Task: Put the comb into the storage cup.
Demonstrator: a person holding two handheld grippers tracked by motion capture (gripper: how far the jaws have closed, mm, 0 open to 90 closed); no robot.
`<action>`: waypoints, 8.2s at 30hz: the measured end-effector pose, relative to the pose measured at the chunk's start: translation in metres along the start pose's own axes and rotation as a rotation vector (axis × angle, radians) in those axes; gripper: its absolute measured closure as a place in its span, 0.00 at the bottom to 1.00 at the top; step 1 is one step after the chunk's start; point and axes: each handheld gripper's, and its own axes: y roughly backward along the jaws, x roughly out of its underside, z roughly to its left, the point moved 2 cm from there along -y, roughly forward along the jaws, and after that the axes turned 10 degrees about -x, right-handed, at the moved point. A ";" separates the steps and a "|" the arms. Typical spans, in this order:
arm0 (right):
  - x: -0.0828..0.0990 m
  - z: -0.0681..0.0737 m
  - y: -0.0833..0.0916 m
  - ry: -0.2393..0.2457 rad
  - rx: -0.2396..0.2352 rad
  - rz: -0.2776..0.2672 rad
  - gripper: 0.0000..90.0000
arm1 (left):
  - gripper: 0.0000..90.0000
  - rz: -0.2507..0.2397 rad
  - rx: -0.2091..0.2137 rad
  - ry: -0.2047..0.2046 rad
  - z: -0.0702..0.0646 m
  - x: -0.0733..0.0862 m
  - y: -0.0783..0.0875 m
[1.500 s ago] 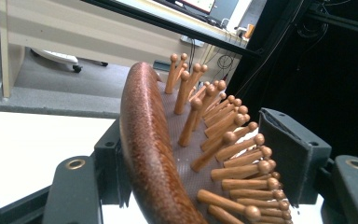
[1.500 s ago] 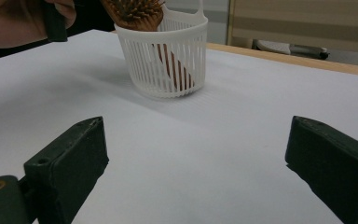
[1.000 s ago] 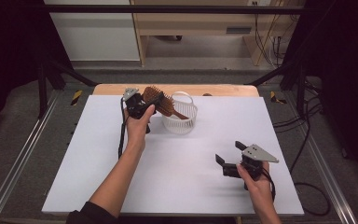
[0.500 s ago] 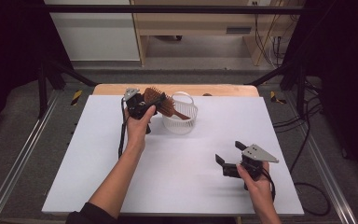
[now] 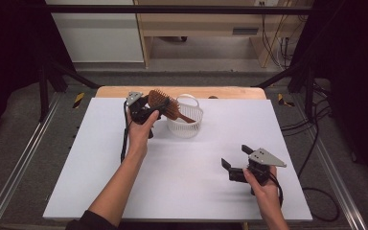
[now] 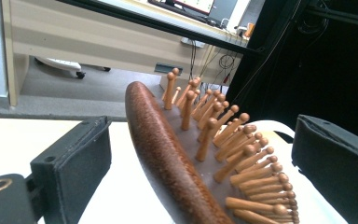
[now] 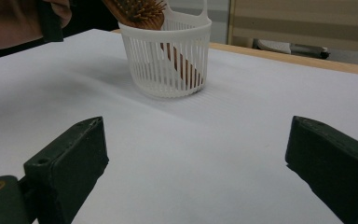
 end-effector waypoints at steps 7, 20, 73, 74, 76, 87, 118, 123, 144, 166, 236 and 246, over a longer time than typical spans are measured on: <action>0.000 0.000 0.000 -0.005 0.000 0.004 0.06 | 0.05 -0.005 -0.010 -0.032 -0.002 0.001 0.003; 0.000 0.001 -0.001 -0.004 -0.007 0.004 0.06 | 0.05 -0.002 -0.016 -0.034 0.002 0.006 0.013; -0.001 0.002 0.000 -0.009 -0.010 0.002 0.04 | 0.04 -0.041 -0.035 -0.214 0.010 0.002 0.068; -0.001 0.002 0.000 -0.009 -0.010 0.001 0.04 | 0.04 -0.042 -0.032 -0.215 0.010 0.001 0.069; -0.001 0.002 0.000 -0.008 -0.010 0.003 0.04 | 0.03 -0.043 -0.033 -0.211 0.010 -0.001 0.070; -0.001 0.003 0.000 -0.011 -0.010 0.000 0.04 | 0.03 -0.048 -0.038 -0.218 0.014 -0.008 0.083; -0.002 0.003 0.001 -0.007 -0.012 -0.003 0.04 | 0.03 -0.080 -0.051 -0.219 0.036 -0.036 0.121; -0.003 0.003 0.002 -0.007 -0.013 -0.006 0.04 | 0.03 -0.081 -0.064 -0.216 0.043 -0.039 0.125; -0.003 0.003 0.003 -0.003 -0.013 -0.009 0.04 | 0.03 -0.083 -0.070 -0.234 0.056 -0.045 0.156; -0.003 0.003 0.003 -0.007 -0.012 -0.006 0.04 | 0.03 -0.084 -0.100 -0.237 0.081 -0.032 0.196; -0.004 -0.003 0.016 0.006 0.019 -0.030 0.04 | 0.03 -0.021 -0.075 -0.270 0.087 0.044 0.237; -0.003 -0.010 0.030 0.025 0.052 -0.060 0.04 | 0.03 0.013 -0.030 -0.322 0.075 0.057 0.238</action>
